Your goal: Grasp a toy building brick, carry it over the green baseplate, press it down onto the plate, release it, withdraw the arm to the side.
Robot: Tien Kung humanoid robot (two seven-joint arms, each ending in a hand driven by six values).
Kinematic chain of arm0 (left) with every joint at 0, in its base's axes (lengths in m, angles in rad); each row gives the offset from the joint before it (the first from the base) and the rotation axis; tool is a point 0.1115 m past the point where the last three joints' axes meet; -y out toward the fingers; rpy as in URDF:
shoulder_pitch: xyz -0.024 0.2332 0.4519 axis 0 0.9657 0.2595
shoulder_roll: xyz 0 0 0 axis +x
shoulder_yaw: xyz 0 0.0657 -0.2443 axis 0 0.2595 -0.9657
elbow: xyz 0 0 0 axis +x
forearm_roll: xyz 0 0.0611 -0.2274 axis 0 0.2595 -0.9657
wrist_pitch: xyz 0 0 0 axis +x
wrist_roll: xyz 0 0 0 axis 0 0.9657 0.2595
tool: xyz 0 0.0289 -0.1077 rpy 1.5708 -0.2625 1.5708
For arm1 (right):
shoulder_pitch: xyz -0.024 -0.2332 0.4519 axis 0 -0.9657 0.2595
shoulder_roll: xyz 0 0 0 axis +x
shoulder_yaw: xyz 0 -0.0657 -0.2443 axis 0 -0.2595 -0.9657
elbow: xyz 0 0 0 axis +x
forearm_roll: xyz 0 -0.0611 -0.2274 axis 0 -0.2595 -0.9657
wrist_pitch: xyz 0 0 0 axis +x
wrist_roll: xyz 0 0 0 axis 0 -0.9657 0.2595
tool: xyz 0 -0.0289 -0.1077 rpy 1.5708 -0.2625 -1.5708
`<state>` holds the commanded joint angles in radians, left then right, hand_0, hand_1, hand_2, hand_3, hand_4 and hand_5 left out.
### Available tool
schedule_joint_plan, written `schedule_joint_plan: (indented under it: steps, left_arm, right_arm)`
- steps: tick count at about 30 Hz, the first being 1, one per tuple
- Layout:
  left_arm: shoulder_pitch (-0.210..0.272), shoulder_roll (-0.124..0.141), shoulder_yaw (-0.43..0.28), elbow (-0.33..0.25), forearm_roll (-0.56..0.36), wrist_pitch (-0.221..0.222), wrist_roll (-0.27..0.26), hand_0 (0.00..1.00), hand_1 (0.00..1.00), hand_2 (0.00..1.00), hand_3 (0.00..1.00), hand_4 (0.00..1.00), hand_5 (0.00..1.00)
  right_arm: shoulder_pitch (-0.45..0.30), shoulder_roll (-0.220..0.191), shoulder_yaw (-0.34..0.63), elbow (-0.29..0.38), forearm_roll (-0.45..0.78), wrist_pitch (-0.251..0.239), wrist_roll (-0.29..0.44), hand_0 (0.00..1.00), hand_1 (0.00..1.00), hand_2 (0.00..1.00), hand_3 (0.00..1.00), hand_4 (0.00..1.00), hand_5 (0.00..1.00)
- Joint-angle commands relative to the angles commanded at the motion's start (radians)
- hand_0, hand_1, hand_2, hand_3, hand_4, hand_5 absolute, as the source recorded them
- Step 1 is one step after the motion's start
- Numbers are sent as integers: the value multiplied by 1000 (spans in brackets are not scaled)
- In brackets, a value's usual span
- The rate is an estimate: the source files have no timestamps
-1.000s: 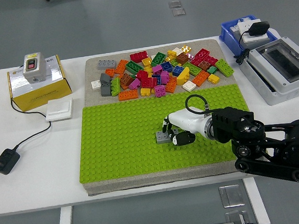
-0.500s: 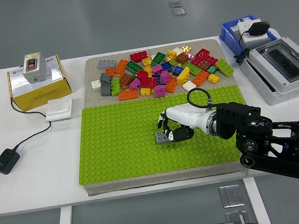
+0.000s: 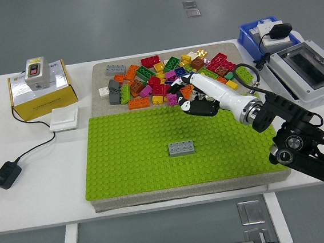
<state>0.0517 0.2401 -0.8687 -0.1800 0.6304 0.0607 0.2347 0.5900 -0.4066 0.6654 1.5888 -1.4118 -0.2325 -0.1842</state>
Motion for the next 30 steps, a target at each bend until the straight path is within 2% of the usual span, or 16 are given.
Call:
schedule_joint_plan:
  steps: [3,5,6,11,12,15,17,18,23,24,29,30]
  left_arm:
    - [-1,-2,0,0,-2,-2,-4,668,655,613,728,398,559]
    - [-2,-3,5,0,-7,-4,-9,668,655,613,728,398,559]
    - [-3,-3,9,0,-11,-5,-13,672,656,613,727,400,558]
    - [-8,4,24,0,-27,-14,-30,672,656,613,727,400,558]
    - [-12,8,24,0,-25,-15,-32,672,656,613,725,402,555]
    - [-25,21,27,0,-27,-18,-36,672,656,613,725,402,555]
    - [-35,33,37,0,-29,-19,-38,672,656,613,725,402,555]
    - [-39,38,45,0,-34,-20,-38,673,657,614,725,404,549]
    - [-58,64,80,0,-49,-25,-41,673,657,614,725,404,549]
    - [-61,67,85,0,-53,-25,-44,673,657,613,724,404,544]
    - [-59,71,102,0,-73,-32,-55,673,657,613,724,404,544]
    - [-56,70,98,0,-73,-34,-54,674,658,614,721,405,543]
  right_arm:
    - [-31,-5,70,-15,73,-51,78,61,216,736,692,449,490]
    - [-42,-8,106,-23,114,-67,119,61,216,736,692,449,490]
    - [-46,-10,123,-29,138,-73,143,180,336,732,691,490,530]
    - [-53,-9,161,-62,252,-83,238,180,336,732,691,490,530]
    - [-52,-4,164,-70,285,-84,262,310,463,724,691,500,543]
    - [-47,12,164,-87,363,-88,318,310,463,724,691,500,543]
    - [-42,26,162,-95,409,-92,340,310,463,724,691,500,543]
    - [-40,32,162,-98,428,-94,346,459,596,724,692,499,560]
    - [-28,48,178,-110,471,-114,357,459,596,724,692,499,560]
    - [-29,47,183,-108,468,-118,358,571,640,728,695,494,569]
    - [-43,41,208,-97,455,-121,364,571,640,728,695,494,569]
    - [-46,40,214,-98,457,-120,366,604,648,732,699,486,577]
